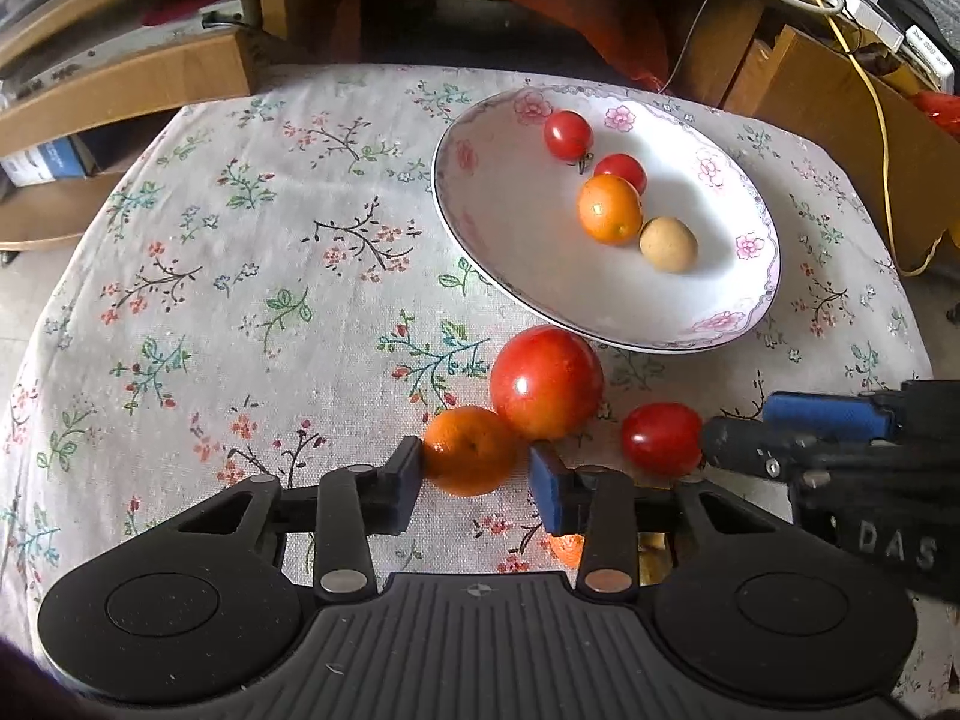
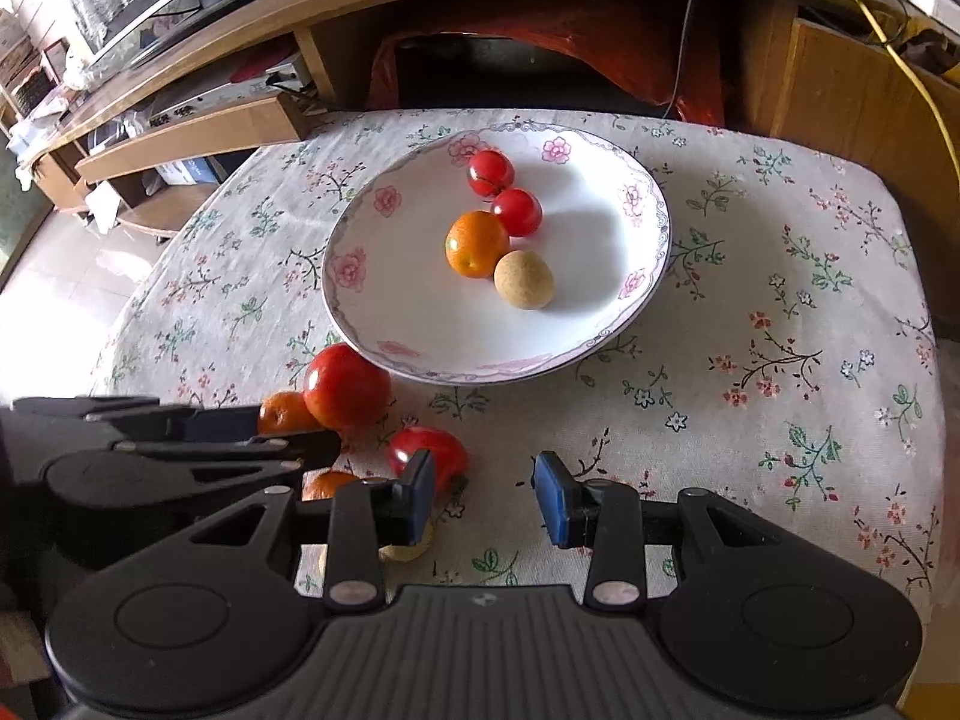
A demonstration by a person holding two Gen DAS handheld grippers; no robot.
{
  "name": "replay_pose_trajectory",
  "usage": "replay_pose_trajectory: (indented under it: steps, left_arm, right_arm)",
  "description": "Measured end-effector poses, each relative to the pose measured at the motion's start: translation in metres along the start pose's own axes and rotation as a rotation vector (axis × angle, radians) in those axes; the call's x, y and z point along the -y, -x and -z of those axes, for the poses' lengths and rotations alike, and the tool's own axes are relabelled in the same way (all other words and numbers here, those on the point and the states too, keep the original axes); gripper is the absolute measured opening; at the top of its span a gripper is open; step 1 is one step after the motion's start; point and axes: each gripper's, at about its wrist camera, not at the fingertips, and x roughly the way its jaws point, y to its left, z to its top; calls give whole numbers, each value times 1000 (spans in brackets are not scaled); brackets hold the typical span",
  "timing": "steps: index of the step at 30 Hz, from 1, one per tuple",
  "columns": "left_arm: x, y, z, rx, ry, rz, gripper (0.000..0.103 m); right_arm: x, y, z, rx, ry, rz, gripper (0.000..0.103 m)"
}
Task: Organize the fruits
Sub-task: 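Grasp a small orange with the left tool, then grasp a red cherry tomato with the right tool while the left tool holds the orange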
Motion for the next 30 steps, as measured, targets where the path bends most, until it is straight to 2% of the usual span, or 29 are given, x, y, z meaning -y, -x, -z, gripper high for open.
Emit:
replay_pose_trajectory:
  steps: [8,16,23,26,30]
  left_arm:
    - [-5,10,1,19,8,27,40]
    - [-8,0,-2,-5,31,27,40]
    - [-17,1,-4,-6,64,17,48]
    - [-21,1,-3,-10,86,26,55]
    - [-16,0,-2,-7,64,10,56]
  right_arm:
    - [-2,-8,-9,9,-30,-39,39]
    - [-11,-21,-12,-21,2,-52,39]
    - [-11,-27,-10,-30,42,-87,38]
    - [-8,-32,-9,-66,26,-117,37]
    - [-12,-31,-7,-46,63,-85,36]
